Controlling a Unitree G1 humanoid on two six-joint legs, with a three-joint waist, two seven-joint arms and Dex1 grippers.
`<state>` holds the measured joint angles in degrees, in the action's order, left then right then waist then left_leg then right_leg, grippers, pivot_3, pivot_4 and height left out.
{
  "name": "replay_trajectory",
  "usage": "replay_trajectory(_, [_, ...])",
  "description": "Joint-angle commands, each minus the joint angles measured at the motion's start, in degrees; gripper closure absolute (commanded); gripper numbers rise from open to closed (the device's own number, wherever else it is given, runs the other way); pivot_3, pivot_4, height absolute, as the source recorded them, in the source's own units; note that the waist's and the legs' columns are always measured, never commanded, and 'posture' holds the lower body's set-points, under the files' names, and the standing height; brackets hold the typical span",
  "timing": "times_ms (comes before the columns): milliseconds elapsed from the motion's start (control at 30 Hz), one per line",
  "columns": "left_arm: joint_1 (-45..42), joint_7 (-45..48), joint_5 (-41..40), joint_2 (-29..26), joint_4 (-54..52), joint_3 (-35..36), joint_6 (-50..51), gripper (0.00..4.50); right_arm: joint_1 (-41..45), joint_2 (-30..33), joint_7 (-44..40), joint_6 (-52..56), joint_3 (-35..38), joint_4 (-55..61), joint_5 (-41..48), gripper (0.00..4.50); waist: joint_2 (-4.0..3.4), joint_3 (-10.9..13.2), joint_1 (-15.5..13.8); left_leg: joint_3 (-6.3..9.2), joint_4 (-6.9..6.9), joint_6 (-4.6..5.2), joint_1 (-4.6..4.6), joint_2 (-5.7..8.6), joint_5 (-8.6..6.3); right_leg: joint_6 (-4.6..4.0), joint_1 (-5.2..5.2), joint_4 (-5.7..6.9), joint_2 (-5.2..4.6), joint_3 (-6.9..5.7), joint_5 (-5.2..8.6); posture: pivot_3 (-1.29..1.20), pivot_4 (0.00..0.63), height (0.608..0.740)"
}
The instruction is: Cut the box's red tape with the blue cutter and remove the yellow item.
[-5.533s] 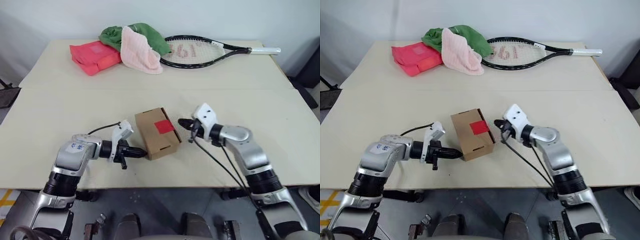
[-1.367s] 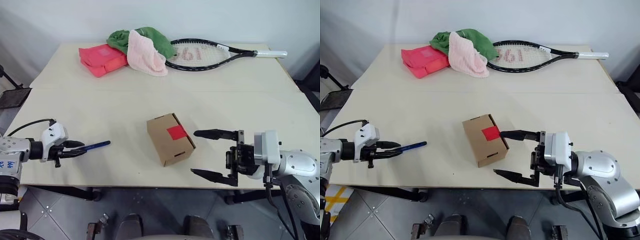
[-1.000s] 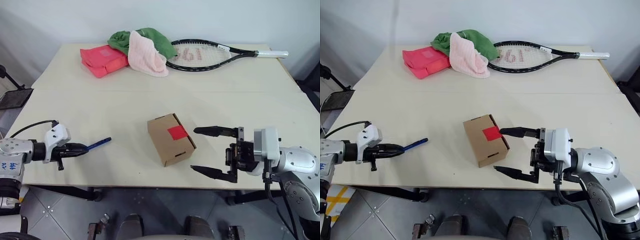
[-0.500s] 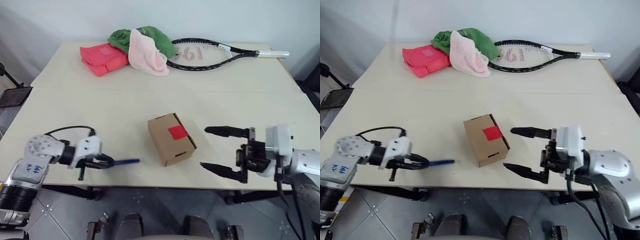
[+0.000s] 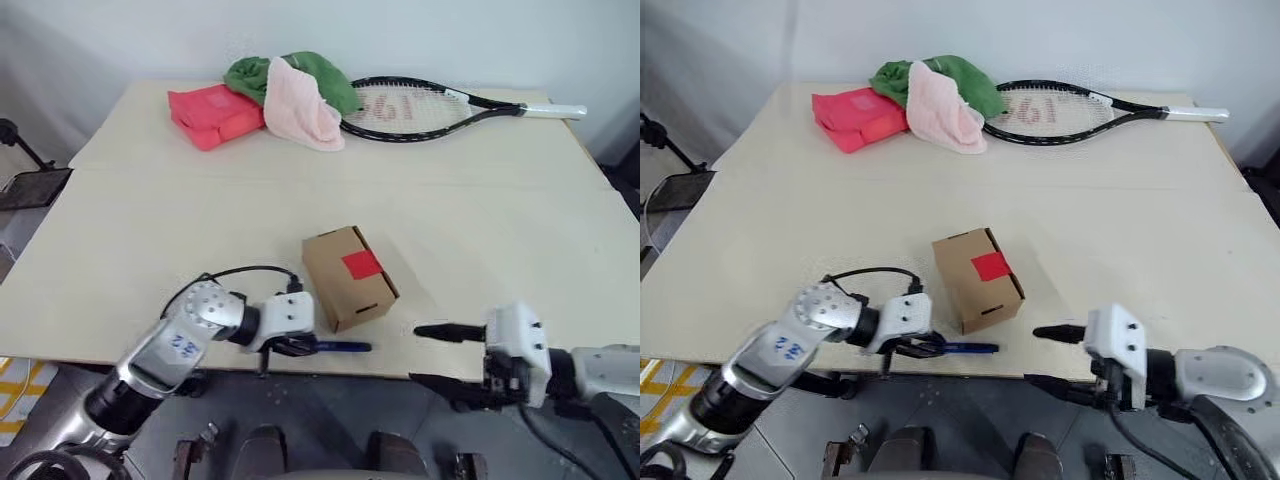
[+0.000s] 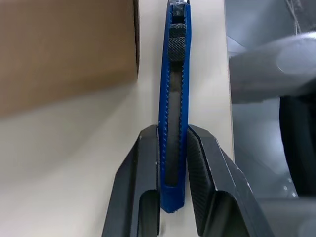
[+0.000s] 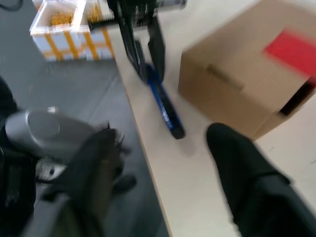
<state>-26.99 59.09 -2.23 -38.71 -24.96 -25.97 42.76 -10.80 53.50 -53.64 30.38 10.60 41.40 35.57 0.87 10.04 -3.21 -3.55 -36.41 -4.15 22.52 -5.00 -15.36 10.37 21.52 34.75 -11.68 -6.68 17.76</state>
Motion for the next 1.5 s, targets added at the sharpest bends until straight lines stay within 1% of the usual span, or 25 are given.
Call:
replay_trajectory(33, [-1.3, -1.5, 2.4, 0.1, -1.3, -3.8, 2.0, 4.07, 4.9, 0.2, 3.5, 4.4, -5.7, 2.0, -1.7, 2.88, 0.00, 0.0, 0.1, 0.00, -0.02, -0.01, 0.00, 0.00, -0.01, -0.01, 0.00, 0.00, 0.00, 0.01, 0.00, 0.00, 0.150, 0.740])
replay_trajectory(67, [-1.8, -1.6, 2.7, 0.3, -1.6, -4.7, 2.6, 4.07, 7.3, -0.7, 5.5, 6.6, -7.9, 1.4, -2.3, 3.30, 0.00, 0.0, 0.1, 0.00, -0.02, -0.01, -0.01, 0.00, -0.01, -0.01, 0.00, 0.00, 0.00, 0.01, 0.00, 0.00, 0.150, 0.740])
replay_trajectory(100, [-2.1, -1.8, 2.7, 0.4, -2.0, -5.3, 3.2, 4.07, 9.3, -1.5, 7.2, 8.8, -9.8, 0.9, -2.7, 3.64, -0.01, 0.0, 0.1, 0.00, -0.04, -0.01, 0.00, 0.00, -0.01, -0.01, 0.00, 0.00, 0.00, 0.01, 0.00, 0.00, 0.150, 0.740])
replay_trajectory(167, [-2.6, -2.0, 2.7, 0.4, -2.5, -5.9, 4.3, 4.07, 12.0, -2.4, 8.8, 10.6, -12.9, 0.0, -4.2, 4.38, -0.01, 0.0, -0.1, 0.00, -0.09, 0.00, 0.04, 0.00, -0.03, -0.03, 0.00, 0.00, 0.00, 0.00, -0.01, 0.00, 0.150, 0.740])
replay_trajectory(200, [-3.1, -2.1, 2.8, 0.4, -2.5, -6.0, 5.0, 4.07, 13.2, -2.6, 9.4, 11.2, -14.7, -0.6, -5.4, 4.47, -0.01, 0.0, -0.3, 0.01, -0.10, 0.00, 0.06, 0.00, -0.03, -0.03, 0.00, -0.01, 0.00, 0.00, -0.01, 0.00, 0.150, 0.740])
replay_trajectory(267, [-3.9, -2.1, 2.7, 0.2, -2.7, -6.4, 6.1, 4.07, 15.4, -2.9, 9.7, 12.1, -18.4, -1.7, -7.6, 4.47, -0.01, 0.0, -0.3, 0.01, -0.18, 0.03, 0.13, 0.00, -0.06, -0.03, 0.02, -0.03, 0.00, -0.01, -0.01, 0.00, 0.150, 0.740])
replay_trajectory(367, [-4.3, -2.2, 2.4, -0.1, -3.0, -6.5, 7.0, 4.07, 18.2, -4.2, 10.9, 14.2, -21.9, -2.4, -8.9, 4.47, -0.01, 0.0, -0.3, 0.01, -0.45, 0.12, 0.24, -0.01, -0.18, -0.03, 0.06, 0.02, 0.00, -0.01, -0.01, 0.00, 0.150, 0.740])
replay_trajectory(533, [-4.6, -2.3, 2.1, -0.3, -3.6, -6.8, 8.3, 4.07, 20.9, -6.5, 12.2, 16.4, -24.9, -2.9, -10.5, 4.47, -0.02, 0.0, -0.1, 0.02, -0.66, 0.21, 0.41, -0.01, -0.29, -0.02, 0.10, 0.02, 0.00, -0.02, -0.01, 0.00, 0.150, 0.740])
replay_trajectory(933, [-5.9, -2.5, 1.3, 0.1, -4.4, -7.4, 10.3, 4.07, 23.0, -8.1, 11.4, 18.7, -28.7, -5.3, -12.6, 4.47, -0.02, 0.0, 0.1, 0.03, -0.71, 0.22, 0.45, -0.01, -0.33, -0.02, 0.12, 0.02, 0.00, -0.02, -0.02, 0.00, 0.150, 0.740])
replay_trajectory(1300, [-6.3, -2.7, 1.0, 0.0, -4.3, -7.7, 10.4, 4.07, 27.2, -14.1, 12.0, 19.5, -33.1, -8.3, -14.1, 4.47, -0.01, -0.1, 0.1, 0.02, -0.73, 0.22, 0.44, -0.01, -0.33, -0.02, 0.11, 0.03, 0.00, -0.01, -0.02, 0.00, 0.150, 0.740])
replay_trajectory(1467, [-6.2, -2.7, 1.0, -0.1, -4.5, -7.8, 10.2, 4.07, 27.0, -15.0, 12.1, 19.4, -33.8, -8.1, -14.5, 4.47, -0.03, -0.1, 0.1, 0.02, -0.72, 0.22, 0.44, -0.01, -0.33, -0.02, 0.11, 0.04, 0.00, -0.01, -0.02, 0.00, 0.150, 0.740])
replay_trajectory(1500, [-6.0, -2.4, 1.4, -0.8, -4.5, -7.6, 8.2, 4.07, 26.2, -14.9, 12.0, 19.6, -32.0, -6.8, -13.3, 4.47, -0.02, -0.1, 0.1, 0.03, -0.72, 0.22, 0.44, -0.01, -0.33, -0.02, 0.11, 0.04, 0.00, -0.01, -0.02, 0.00, 0.150, 0.740])
